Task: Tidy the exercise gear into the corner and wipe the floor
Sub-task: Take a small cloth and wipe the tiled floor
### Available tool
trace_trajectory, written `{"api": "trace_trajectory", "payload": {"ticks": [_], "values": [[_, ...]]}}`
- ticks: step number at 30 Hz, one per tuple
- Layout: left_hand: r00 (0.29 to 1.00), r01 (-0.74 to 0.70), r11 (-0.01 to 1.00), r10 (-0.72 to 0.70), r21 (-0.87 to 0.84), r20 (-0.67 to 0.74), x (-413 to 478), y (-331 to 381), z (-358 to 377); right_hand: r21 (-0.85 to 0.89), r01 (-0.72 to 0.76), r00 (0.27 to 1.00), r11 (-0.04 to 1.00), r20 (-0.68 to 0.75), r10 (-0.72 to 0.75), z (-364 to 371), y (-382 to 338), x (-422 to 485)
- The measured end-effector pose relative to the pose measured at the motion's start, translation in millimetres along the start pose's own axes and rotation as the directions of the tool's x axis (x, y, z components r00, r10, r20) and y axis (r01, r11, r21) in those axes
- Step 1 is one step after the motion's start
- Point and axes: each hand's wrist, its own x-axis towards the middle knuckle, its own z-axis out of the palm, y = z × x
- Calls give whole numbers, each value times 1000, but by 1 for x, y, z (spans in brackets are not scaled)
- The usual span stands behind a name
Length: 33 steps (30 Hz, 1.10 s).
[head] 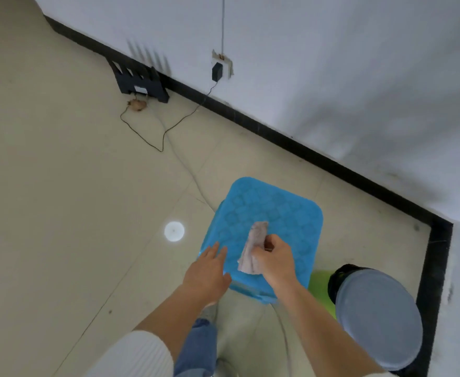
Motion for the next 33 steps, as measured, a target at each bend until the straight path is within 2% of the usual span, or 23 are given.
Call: {"api": "trace_trajectory", "payload": {"ticks": [5, 8, 11, 14, 18, 25, 28, 30, 33], "values": [[978, 70, 988, -96, -139, -186, -98, -7, -30, -102, 151, 970, 983, 208, -127, -9, -45, -78], [917, 160, 951, -243, -266, -317, -178, -19, -47, -180, 249, 933, 952, 307, -186, -1, -65, -143], [846, 237, 894, -383, -381, -372, -261, -34, -51, -281, 380, 867, 881, 441, -233, 18, -78, -211], [765, 301, 835, -500, -461, -406, -339, -59, -46, -339, 522, 765, 783, 592, -253, 51, -94, -277], [626, 361, 741, -643, -567, -441, -437, -99, -32, -318, 711, 585, 627, 763, -277, 107, -116, -369], [363, 413, 543, -834, -731, -415, -609, -200, 27, -204, 881, 330, 426, 912, -245, 224, -108, -540], [272, 415, 487, -873, -769, -406, -691, -245, 62, -158, 916, 258, 368, 936, -239, 277, -84, -621], [219, 420, 440, -898, -794, -381, -750, -274, 93, -127, 925, 217, 358, 950, -223, 314, -59, -682], [124, 447, 349, -936, -824, -329, -842, -315, 147, -49, 932, 114, 358, 980, -162, 361, -12, -782]]}}
